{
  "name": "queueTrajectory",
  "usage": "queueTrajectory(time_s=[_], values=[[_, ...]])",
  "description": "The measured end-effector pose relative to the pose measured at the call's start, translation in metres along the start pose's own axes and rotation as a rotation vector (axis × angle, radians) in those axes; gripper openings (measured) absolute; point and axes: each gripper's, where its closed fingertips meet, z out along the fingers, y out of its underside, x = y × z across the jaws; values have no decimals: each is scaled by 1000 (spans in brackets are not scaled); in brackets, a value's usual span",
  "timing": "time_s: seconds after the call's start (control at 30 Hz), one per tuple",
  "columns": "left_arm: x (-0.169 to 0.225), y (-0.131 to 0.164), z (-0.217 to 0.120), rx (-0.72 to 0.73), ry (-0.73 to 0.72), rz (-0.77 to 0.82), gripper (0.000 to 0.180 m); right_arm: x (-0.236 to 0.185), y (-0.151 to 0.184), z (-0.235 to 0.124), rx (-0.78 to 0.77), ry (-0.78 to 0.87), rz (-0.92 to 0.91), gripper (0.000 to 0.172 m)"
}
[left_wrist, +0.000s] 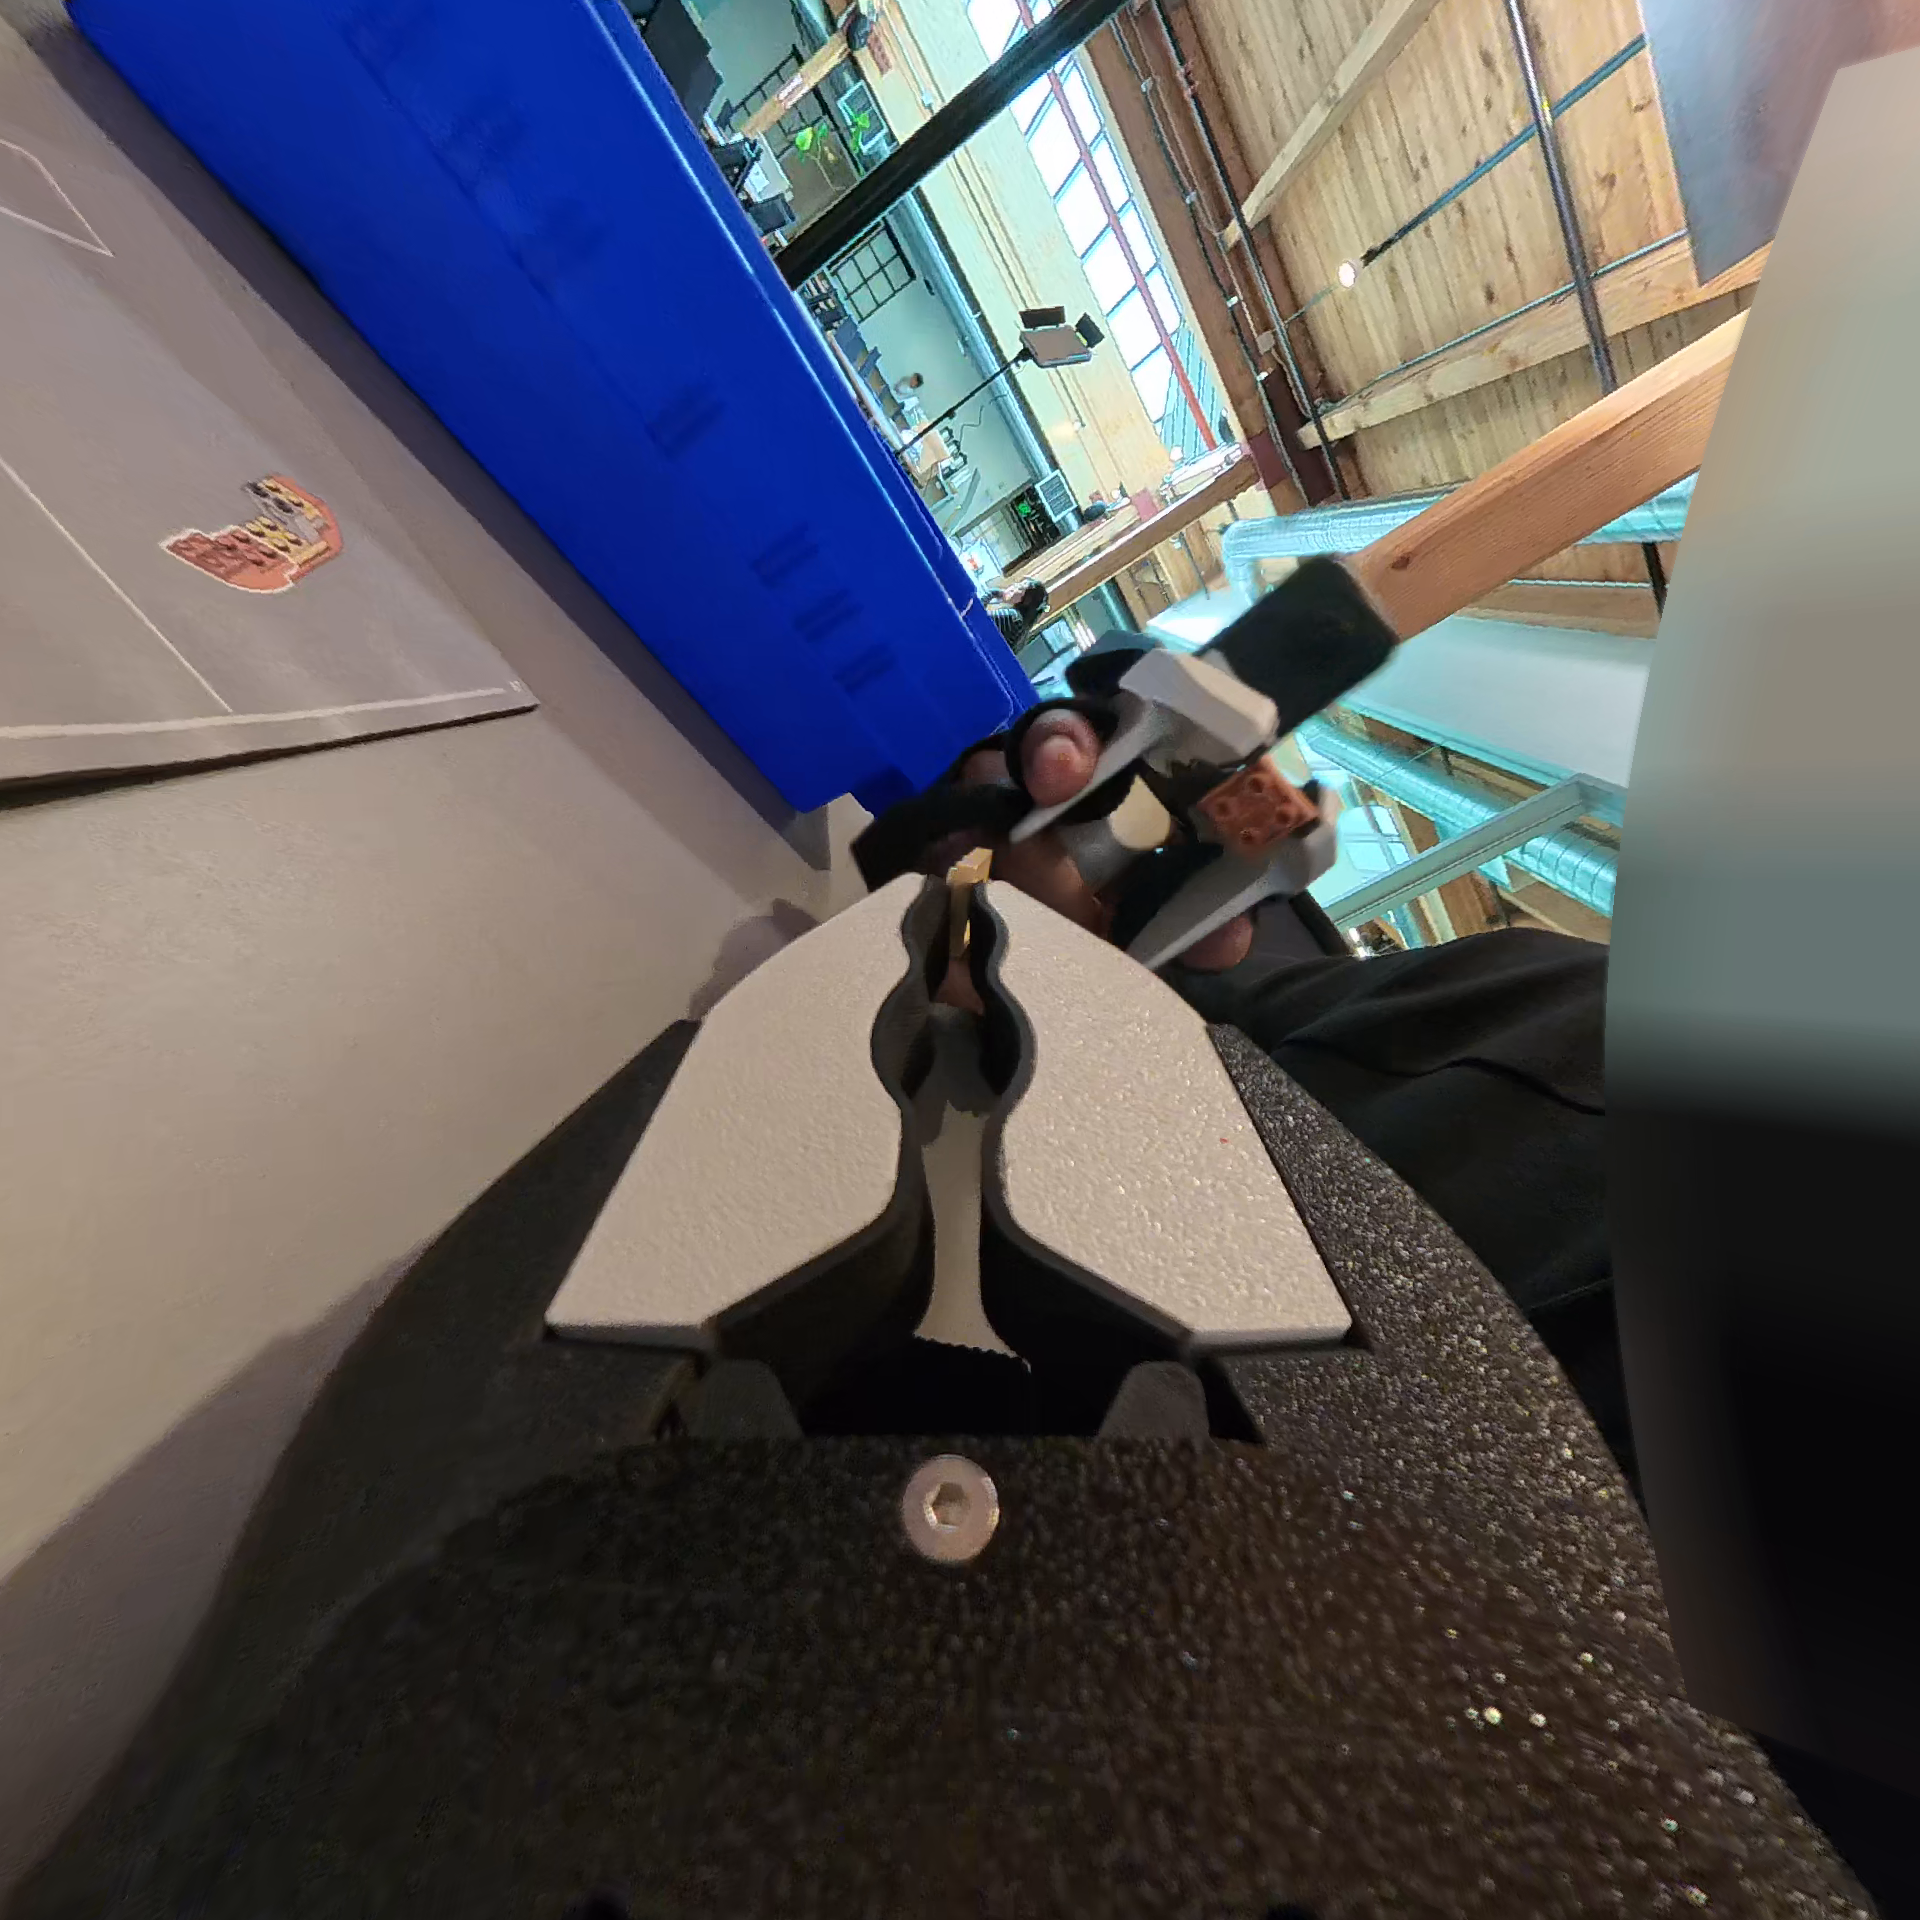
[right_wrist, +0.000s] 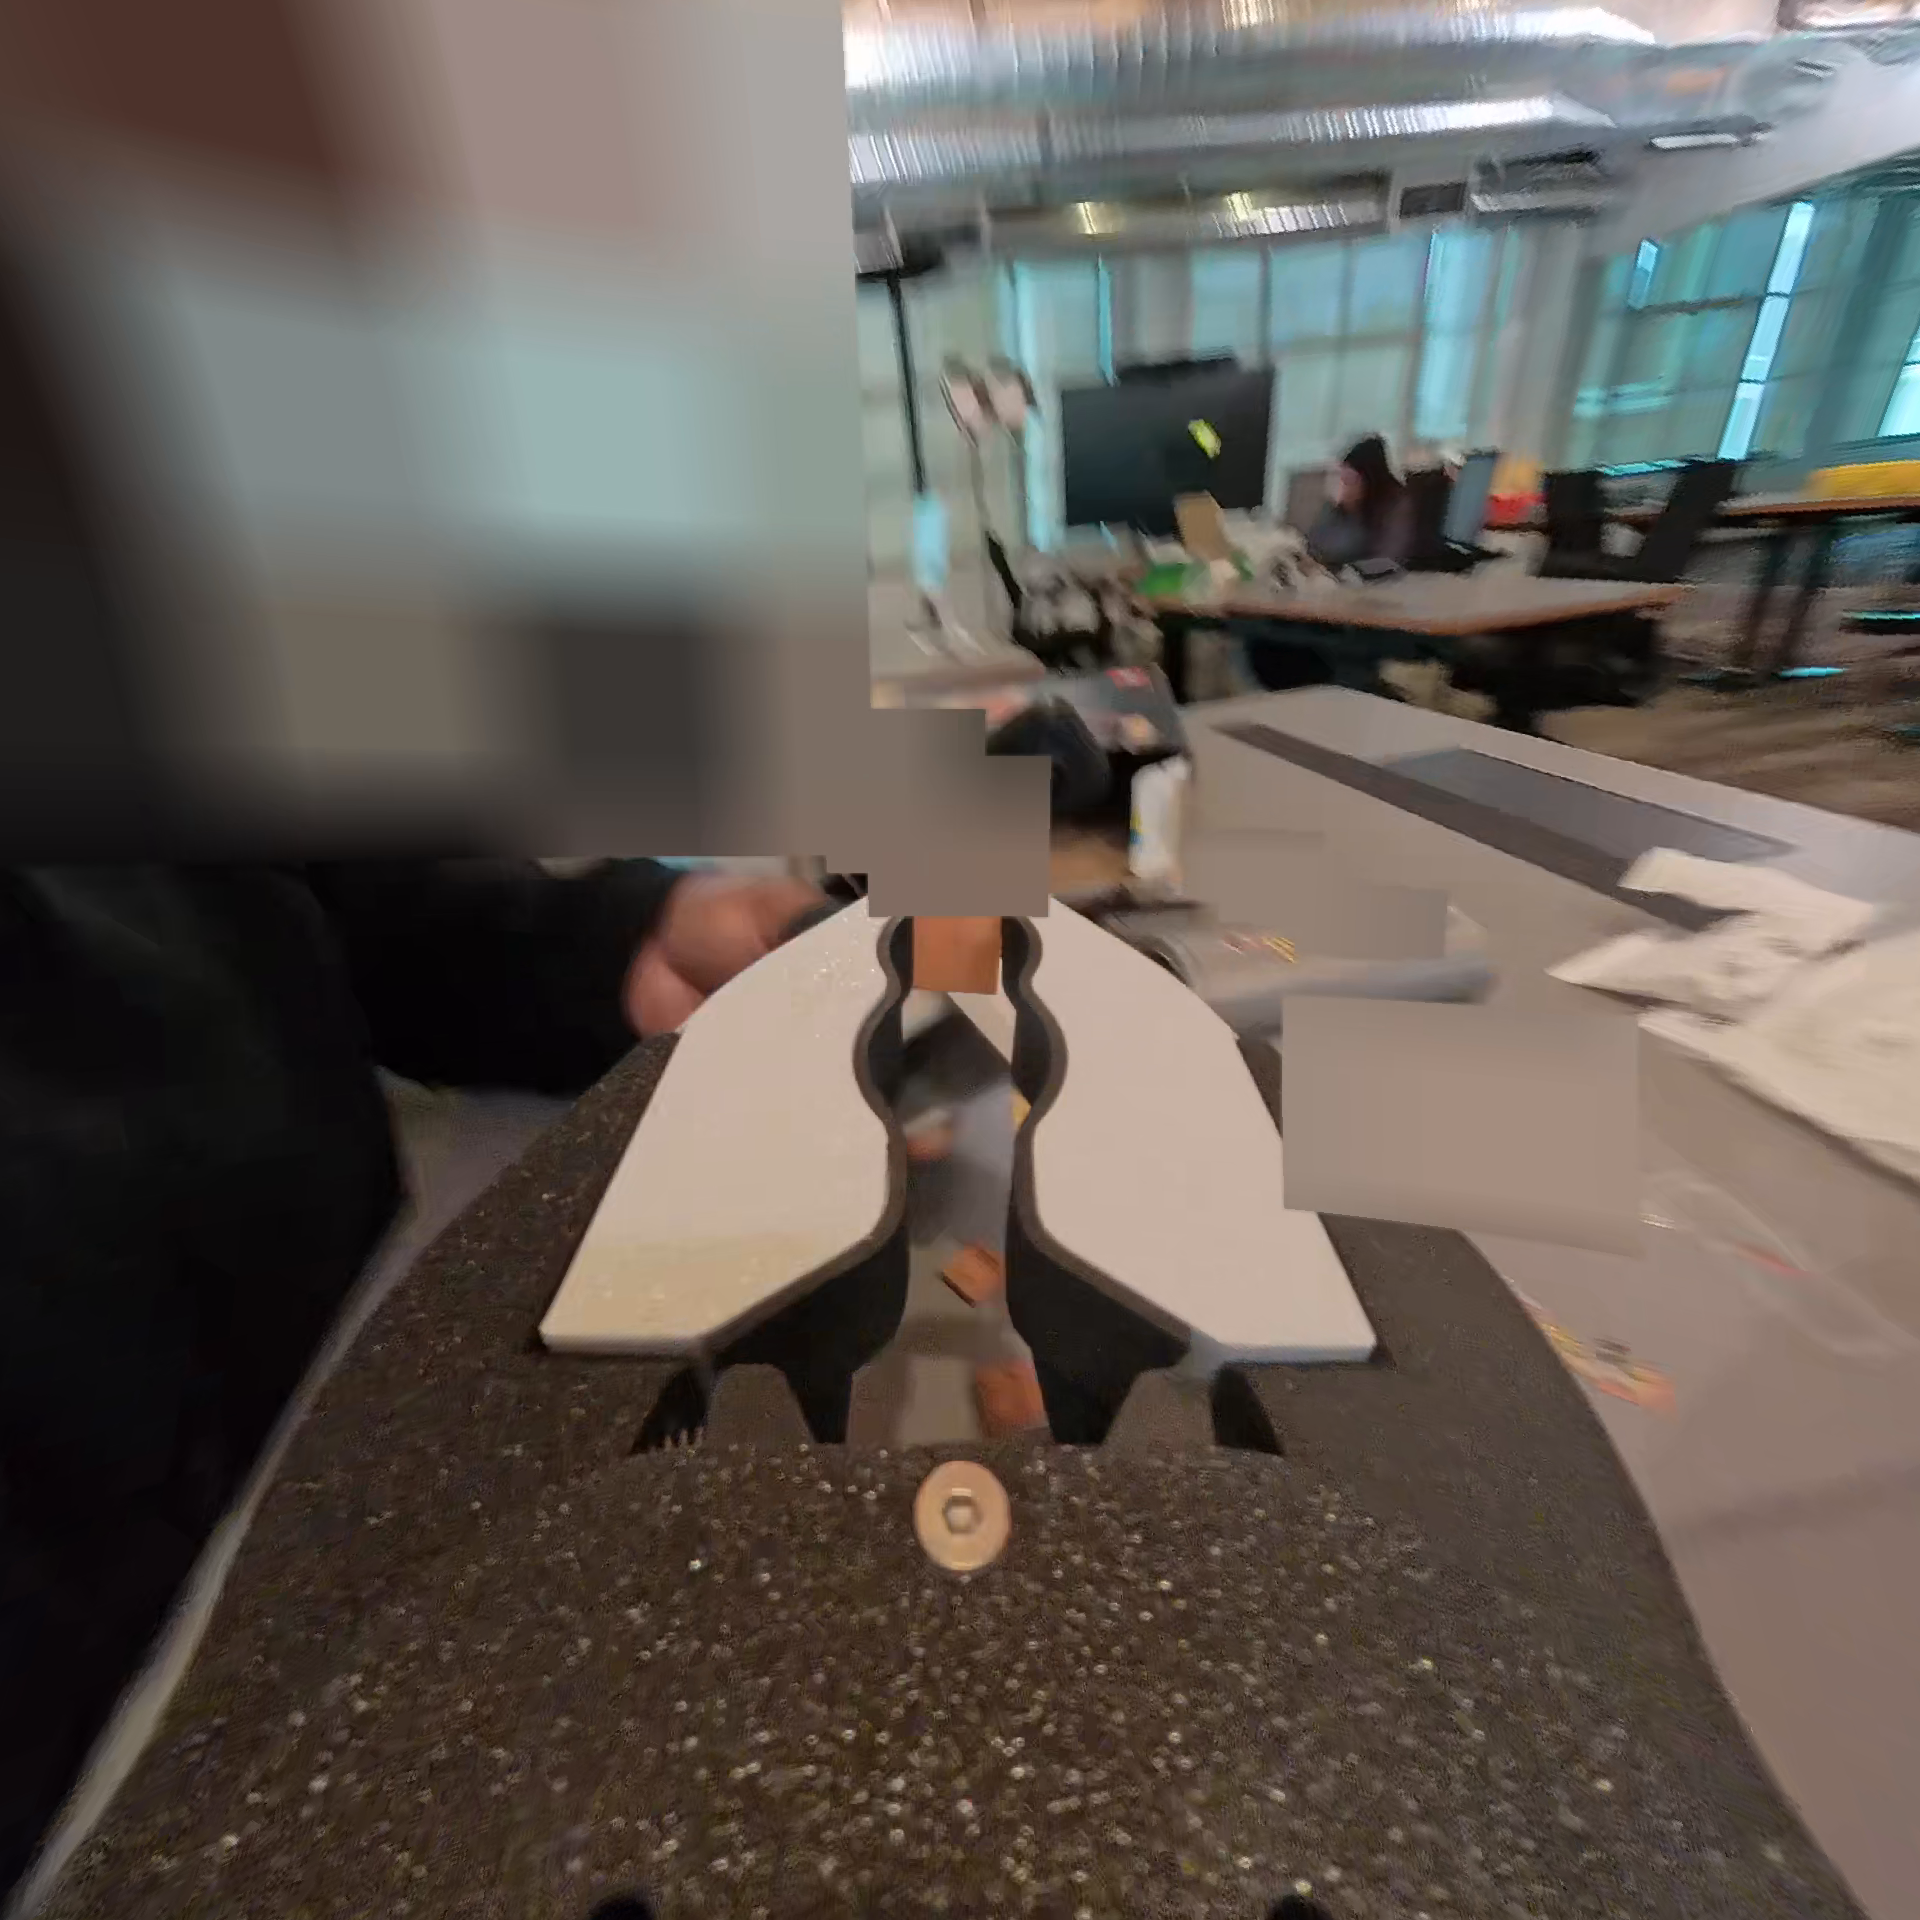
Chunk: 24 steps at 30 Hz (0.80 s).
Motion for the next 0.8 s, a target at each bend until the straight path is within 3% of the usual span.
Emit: queueTrajectory(time_s=[0.17, 0.3, 0.8], values=[[-3, 2, 0, 2, -10, -39, 4, 5, 31, 10, -337, 184, -370, 16], [-5, 3, 1, -1, -19, -50, 4, 15, 52, 9, -489, 263, -496, 16], [-12, 9, 2, -37, -73, -65, 4, 22, 70, 7, -642, 298, -653, 16]])
